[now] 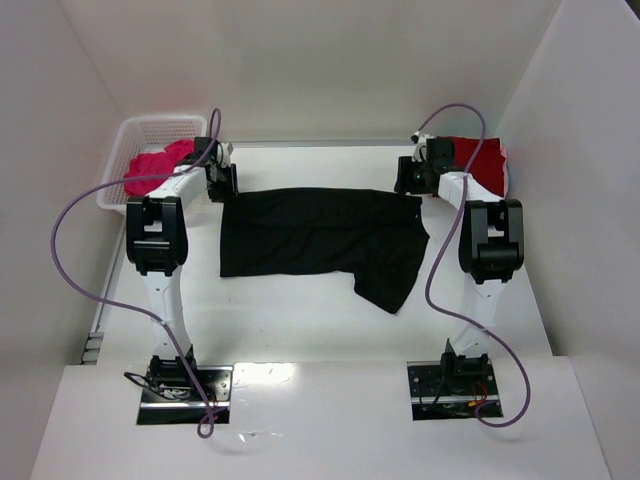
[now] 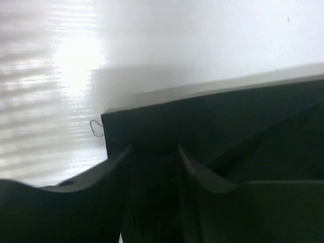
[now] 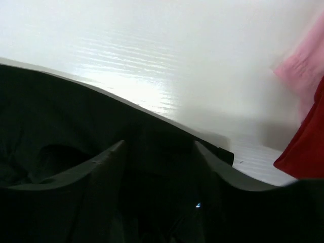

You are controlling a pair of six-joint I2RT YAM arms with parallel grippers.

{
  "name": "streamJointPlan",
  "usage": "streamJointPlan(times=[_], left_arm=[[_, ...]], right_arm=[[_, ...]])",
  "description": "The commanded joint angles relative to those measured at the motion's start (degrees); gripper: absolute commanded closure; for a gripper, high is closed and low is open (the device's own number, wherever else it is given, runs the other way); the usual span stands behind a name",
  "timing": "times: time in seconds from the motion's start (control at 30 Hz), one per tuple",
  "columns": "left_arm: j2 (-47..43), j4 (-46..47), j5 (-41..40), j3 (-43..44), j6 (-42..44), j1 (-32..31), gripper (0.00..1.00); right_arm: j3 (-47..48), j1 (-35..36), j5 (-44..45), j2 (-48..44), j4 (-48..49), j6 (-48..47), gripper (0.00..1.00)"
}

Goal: Fold and stack the t-shirts
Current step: Fold the flattened tshirt in 1/3 of the way

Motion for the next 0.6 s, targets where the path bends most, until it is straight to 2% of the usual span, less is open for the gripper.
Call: streamJointPlan(times=[0.0,0.13,0.17,0.27,0.43,0.5,0.57], left_arm=[[2.26,1.59,-0.63,3.41,-1.95,-0.12,0.57],[3.41,1.59,-0.10,4.82,-1.96,-0.12,0.64],[3.93,1.59,-0.10,5.60,-1.96,-0.12,0.69],[3.93,1.59,-0.10,5.61,-1.96,-0.12,0.76],[4.46,1.59,-0.10,6.14,-1.96,-0.12,0.98],[4.46,2.12,-0.63,6.14,-1.96,-0.12,1.00],[4.46,2.12,-0.63,6.67,-1.96,-0.12,1.00]], right_arm=[[3.67,-0.42,0.73,1.35,-0.82,-0.02,0.41],[3.67,-0.42,0.73,1.36,-2.66,-0.54,0.44],[3.67,-0.42,1.52,1.36,-3.28,-0.54,0.44],[1.39,-0.42,2.92,-1.10,-3.98,-0.54,0.39],[-2.21,-0.42,6.09,-4.53,-3.98,-0.54,0.28],[-3.00,-0.42,8.02,-5.41,-3.98,-0.54,0.23],[-3.80,-0.42,8.81,-6.03,-3.98,-0.54,0.23]])
